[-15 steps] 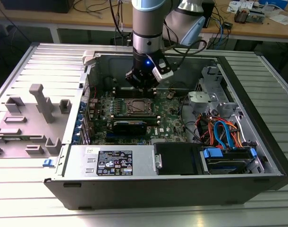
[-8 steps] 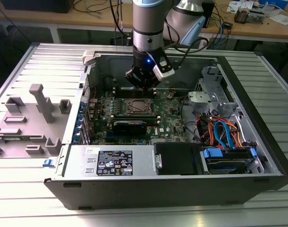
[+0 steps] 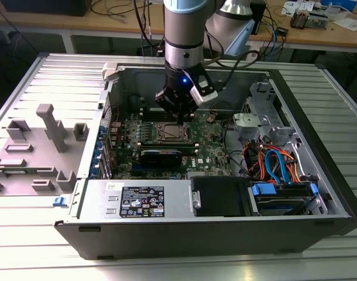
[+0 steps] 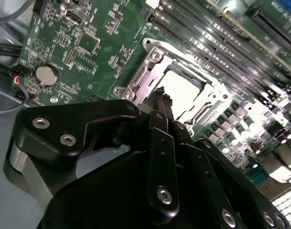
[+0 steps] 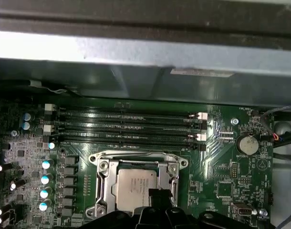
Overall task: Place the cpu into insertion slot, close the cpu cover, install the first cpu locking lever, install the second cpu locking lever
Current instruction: 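Install the second cpu locking lever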
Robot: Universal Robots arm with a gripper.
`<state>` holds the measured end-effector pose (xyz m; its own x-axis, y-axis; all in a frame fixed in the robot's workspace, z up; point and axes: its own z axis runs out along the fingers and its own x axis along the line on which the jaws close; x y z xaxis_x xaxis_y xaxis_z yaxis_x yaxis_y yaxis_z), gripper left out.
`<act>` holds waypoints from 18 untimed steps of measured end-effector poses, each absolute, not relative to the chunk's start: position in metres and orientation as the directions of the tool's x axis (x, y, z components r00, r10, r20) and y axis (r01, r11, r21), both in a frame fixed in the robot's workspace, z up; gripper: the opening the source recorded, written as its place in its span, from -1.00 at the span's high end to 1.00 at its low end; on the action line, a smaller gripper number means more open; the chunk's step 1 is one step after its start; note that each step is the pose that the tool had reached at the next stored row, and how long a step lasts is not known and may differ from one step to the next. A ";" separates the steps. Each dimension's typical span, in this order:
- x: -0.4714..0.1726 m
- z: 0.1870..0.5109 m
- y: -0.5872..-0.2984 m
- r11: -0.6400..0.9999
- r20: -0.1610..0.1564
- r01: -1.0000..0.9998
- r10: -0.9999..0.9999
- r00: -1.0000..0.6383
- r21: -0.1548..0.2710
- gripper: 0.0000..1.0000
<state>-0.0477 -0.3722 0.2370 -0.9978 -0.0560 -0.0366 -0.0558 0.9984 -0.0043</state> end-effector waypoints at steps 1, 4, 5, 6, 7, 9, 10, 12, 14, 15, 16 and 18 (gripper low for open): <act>-0.048 0.237 -0.373 0.998 -0.037 -0.056 -0.056 -0.998 -0.004 0.79; -0.048 0.238 -0.375 0.998 -0.036 -0.056 -0.056 -0.998 -0.005 0.79; -0.048 0.238 -0.375 0.998 -0.037 -0.056 -0.056 -0.998 -0.004 0.79; -0.048 0.240 -0.375 0.998 -0.036 -0.056 -0.056 -0.998 -0.004 0.79; -0.048 0.241 -0.376 0.998 -0.036 -0.056 -0.056 -0.998 -0.004 0.79; -0.048 0.242 -0.376 0.998 -0.036 -0.056 -0.056 -0.998 -0.004 0.79; -0.048 0.242 -0.376 0.998 -0.036 -0.056 -0.056 -0.998 -0.004 0.79; -0.048 0.243 -0.376 0.998 -0.036 -0.056 -0.056 -0.998 -0.004 0.79; -0.048 0.243 -0.376 0.998 -0.036 -0.056 -0.056 -0.998 -0.004 0.79; -0.048 0.243 -0.376 0.998 -0.036 -0.056 -0.056 -0.998 -0.004 0.79; -0.048 0.243 -0.376 0.998 -0.036 -0.056 -0.056 -0.998 -0.004 0.79; -0.048 0.243 -0.376 0.998 -0.036 -0.056 -0.056 -0.998 -0.004 0.79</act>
<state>-0.0477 -0.3756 0.2435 -0.9978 -0.0560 -0.0363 -0.0558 0.9984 -0.0043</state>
